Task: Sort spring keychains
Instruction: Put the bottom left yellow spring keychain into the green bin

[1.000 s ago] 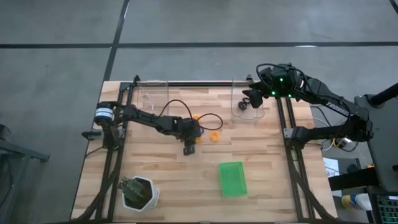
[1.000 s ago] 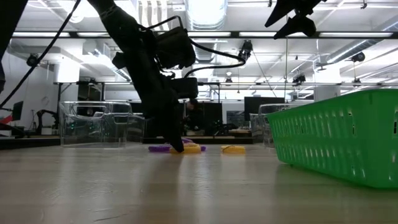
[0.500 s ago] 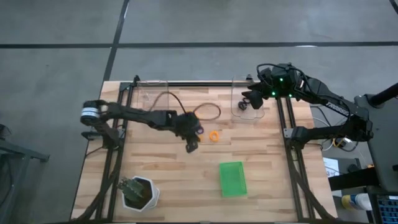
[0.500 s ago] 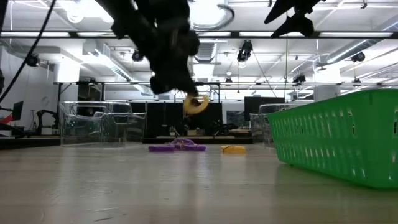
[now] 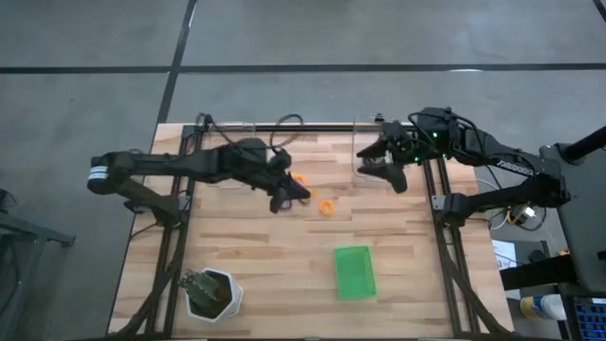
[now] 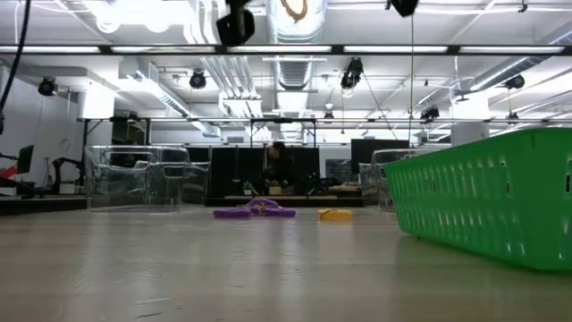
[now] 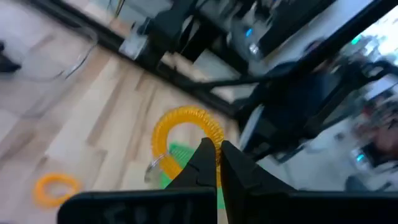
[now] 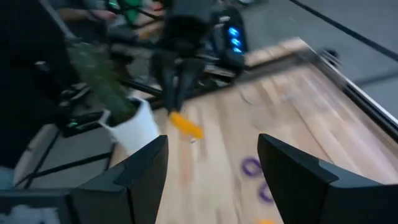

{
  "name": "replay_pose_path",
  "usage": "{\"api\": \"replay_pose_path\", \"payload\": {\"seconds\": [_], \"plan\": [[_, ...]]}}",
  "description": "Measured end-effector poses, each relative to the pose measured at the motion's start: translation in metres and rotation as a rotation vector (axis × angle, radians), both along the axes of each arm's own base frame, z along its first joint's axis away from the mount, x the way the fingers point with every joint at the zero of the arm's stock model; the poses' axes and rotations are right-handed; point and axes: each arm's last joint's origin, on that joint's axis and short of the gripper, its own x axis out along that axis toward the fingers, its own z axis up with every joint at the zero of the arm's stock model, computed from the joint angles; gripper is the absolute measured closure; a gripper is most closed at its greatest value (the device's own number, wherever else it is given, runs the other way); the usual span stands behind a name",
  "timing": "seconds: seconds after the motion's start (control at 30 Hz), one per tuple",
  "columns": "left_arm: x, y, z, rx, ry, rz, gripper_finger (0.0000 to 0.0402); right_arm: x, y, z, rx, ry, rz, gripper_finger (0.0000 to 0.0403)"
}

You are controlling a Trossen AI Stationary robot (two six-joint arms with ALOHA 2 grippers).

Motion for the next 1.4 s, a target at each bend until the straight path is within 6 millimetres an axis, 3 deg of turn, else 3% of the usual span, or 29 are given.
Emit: {"api": "replay_pose_path", "payload": {"seconds": [0.13, 0.37, 0.63, 0.83, 0.97, 1.1, 1.13, 1.27, 1.4], "plan": [[-0.004, -0.001, 0.01, -0.065, -0.051, -0.001, 0.0401, 0.019, 0.012, 0.0, -0.017, -0.051, 0.068, 0.0163], [-0.002, -0.006, 0.019, -0.124, -0.121, -0.063, 0.0401, 0.063, 0.022, -0.018, -0.049, -0.063, 0.126, 0.0166], [-0.003, -0.006, 0.021, -0.136, -0.128, -0.067, 0.0401, 0.087, 0.022, -0.037, -0.057, -0.015, 0.146, 0.0165], [-0.003, -0.006, 0.02, -0.133, -0.126, -0.067, 0.0401, 0.103, 0.03, -0.037, -0.062, -0.042, 0.184, 0.0171], [-0.003, -0.006, 0.019, -0.133, -0.124, -0.067, 0.0401, 0.109, 0.03, -0.037, -0.034, -0.003, 0.179, 0.0216], [-0.003, -0.006, 0.019, -0.132, -0.124, -0.067, 0.04, 0.107, 0.031, -0.031, -0.023, 0.063, 0.238, 0.0356], [-0.004, -0.006, 0.019, -0.132, -0.124, -0.067, 0.0399, 0.106, 0.032, -0.03, -0.029, 0.071, 0.249, 0.0371], [-0.004, -0.006, 0.019, -0.153, -0.116, -0.048, 0.0388, 0.104, 0.033, -0.021, -0.016, 0.073, 0.26, 0.0386], [-0.004, -0.004, 0.019, -0.153, -0.112, -0.034, 0.0352, 0.098, 0.034, -0.012, 0.011, 0.103, 0.256, 0.039]]}}
